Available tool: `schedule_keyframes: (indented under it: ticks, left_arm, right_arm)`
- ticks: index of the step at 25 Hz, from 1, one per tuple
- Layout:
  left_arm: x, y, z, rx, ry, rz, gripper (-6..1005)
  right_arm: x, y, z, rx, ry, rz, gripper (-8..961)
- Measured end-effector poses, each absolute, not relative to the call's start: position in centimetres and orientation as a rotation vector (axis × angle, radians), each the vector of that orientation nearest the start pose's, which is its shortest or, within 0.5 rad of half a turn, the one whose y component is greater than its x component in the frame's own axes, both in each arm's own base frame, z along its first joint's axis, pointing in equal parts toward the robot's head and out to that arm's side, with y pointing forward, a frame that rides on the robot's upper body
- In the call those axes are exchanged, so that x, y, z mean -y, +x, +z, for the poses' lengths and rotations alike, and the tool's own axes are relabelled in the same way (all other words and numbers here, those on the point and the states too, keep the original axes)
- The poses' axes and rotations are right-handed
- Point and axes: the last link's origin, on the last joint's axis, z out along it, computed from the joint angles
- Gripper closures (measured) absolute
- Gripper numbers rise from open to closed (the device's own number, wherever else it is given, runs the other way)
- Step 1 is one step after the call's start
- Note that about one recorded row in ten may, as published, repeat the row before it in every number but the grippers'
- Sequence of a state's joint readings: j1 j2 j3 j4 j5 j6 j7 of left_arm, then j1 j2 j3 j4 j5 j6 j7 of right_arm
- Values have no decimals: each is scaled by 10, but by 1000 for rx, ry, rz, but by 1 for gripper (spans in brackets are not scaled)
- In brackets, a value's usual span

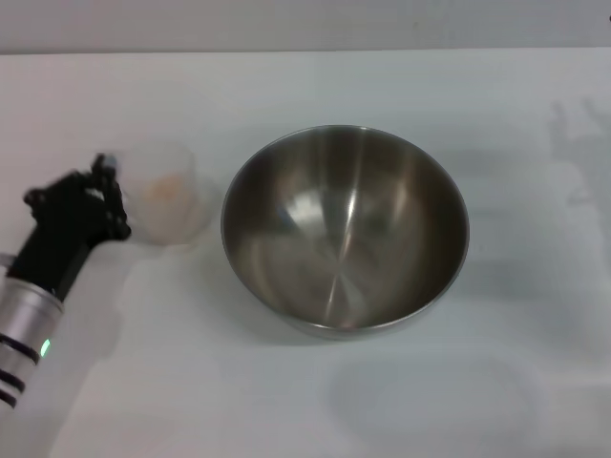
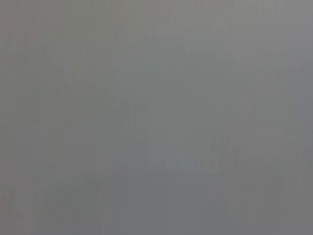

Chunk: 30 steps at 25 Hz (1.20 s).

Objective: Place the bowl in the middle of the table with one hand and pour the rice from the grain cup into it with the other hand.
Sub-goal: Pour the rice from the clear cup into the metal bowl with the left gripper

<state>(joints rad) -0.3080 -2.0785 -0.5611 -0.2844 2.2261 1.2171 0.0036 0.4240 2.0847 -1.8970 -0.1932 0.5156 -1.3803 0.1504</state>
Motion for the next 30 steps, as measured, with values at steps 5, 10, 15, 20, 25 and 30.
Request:
schedule_keyframes:
  ticks: [5, 10, 15, 20, 25, 30]
  left_arm:
    - [-287, -294, -41, 163, -1718, -677, 976]
    - [-286, -263, -38, -261, -1643, -573, 976]
    - [-283, -238, -54, -752, -1550, -329, 976]
    - [-281, -230, -70, -1077, -1463, -128, 977]
    - [-279, -228, -77, -1260, -1361, 7, 977]
    - [-275, -227, -82, -1462, -1203, 156, 977]
  right_arm:
    - [-334, 300, 25, -322, -1446, 889, 542]
    - [-335, 300, 26, -317, -1445, 886, 543]
    - [-335, 300, 27, -312, -1444, 883, 543]
    - [-336, 300, 27, -311, -1445, 882, 543]
    - [-336, 301, 27, -312, -1444, 879, 543]
    - [-336, 301, 27, -317, -1443, 874, 543]
